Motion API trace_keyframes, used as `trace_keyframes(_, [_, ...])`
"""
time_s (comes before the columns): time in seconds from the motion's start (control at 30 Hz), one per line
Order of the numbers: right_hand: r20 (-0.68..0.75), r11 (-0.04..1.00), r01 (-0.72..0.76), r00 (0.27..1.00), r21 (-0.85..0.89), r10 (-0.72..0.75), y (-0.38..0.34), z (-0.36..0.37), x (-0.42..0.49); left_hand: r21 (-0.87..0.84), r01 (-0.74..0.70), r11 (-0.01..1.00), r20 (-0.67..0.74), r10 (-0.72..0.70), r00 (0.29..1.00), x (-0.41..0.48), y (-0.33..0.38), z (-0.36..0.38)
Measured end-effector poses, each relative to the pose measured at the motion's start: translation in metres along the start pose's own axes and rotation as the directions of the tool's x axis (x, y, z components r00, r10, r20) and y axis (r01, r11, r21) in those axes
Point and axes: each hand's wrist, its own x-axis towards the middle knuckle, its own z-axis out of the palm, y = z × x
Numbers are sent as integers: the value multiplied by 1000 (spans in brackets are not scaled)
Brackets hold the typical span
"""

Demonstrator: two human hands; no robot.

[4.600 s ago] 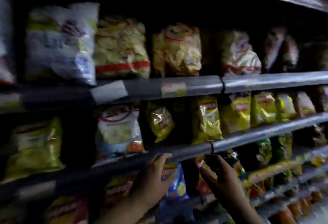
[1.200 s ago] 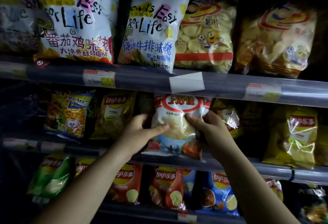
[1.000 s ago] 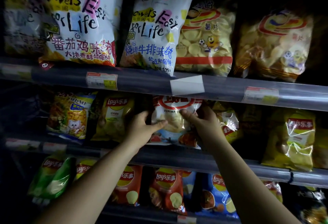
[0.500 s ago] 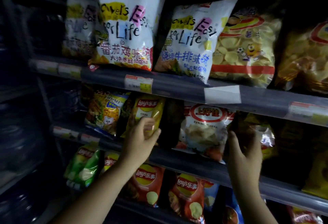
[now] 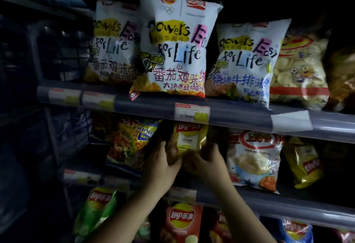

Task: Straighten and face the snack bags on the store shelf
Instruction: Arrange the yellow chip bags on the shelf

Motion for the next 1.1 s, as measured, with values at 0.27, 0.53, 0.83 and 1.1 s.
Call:
trace_keyframes(0.27, [247, 920, -198, 962, 337, 117, -5, -18, -33, -529, 321, 786, 479, -35, 877, -16, -11, -42])
trace_keyframes(0.53, [334, 899, -236, 936, 369, 109, 6, -22, -57, -540, 320, 778, 544, 32, 839, -41, -34, -62])
trace_keyframes(0.83, [367, 939, -132, 930, 316, 7, -7, -9, -72, -535, 26, 844, 180, 84, 980, -36, 20, -70])
trace_keyframes(1.1, [249, 913, -45, 967, 406, -63, -19, -14, -78, -615, 76, 784, 95, -22, 995, -42, 29, -74])
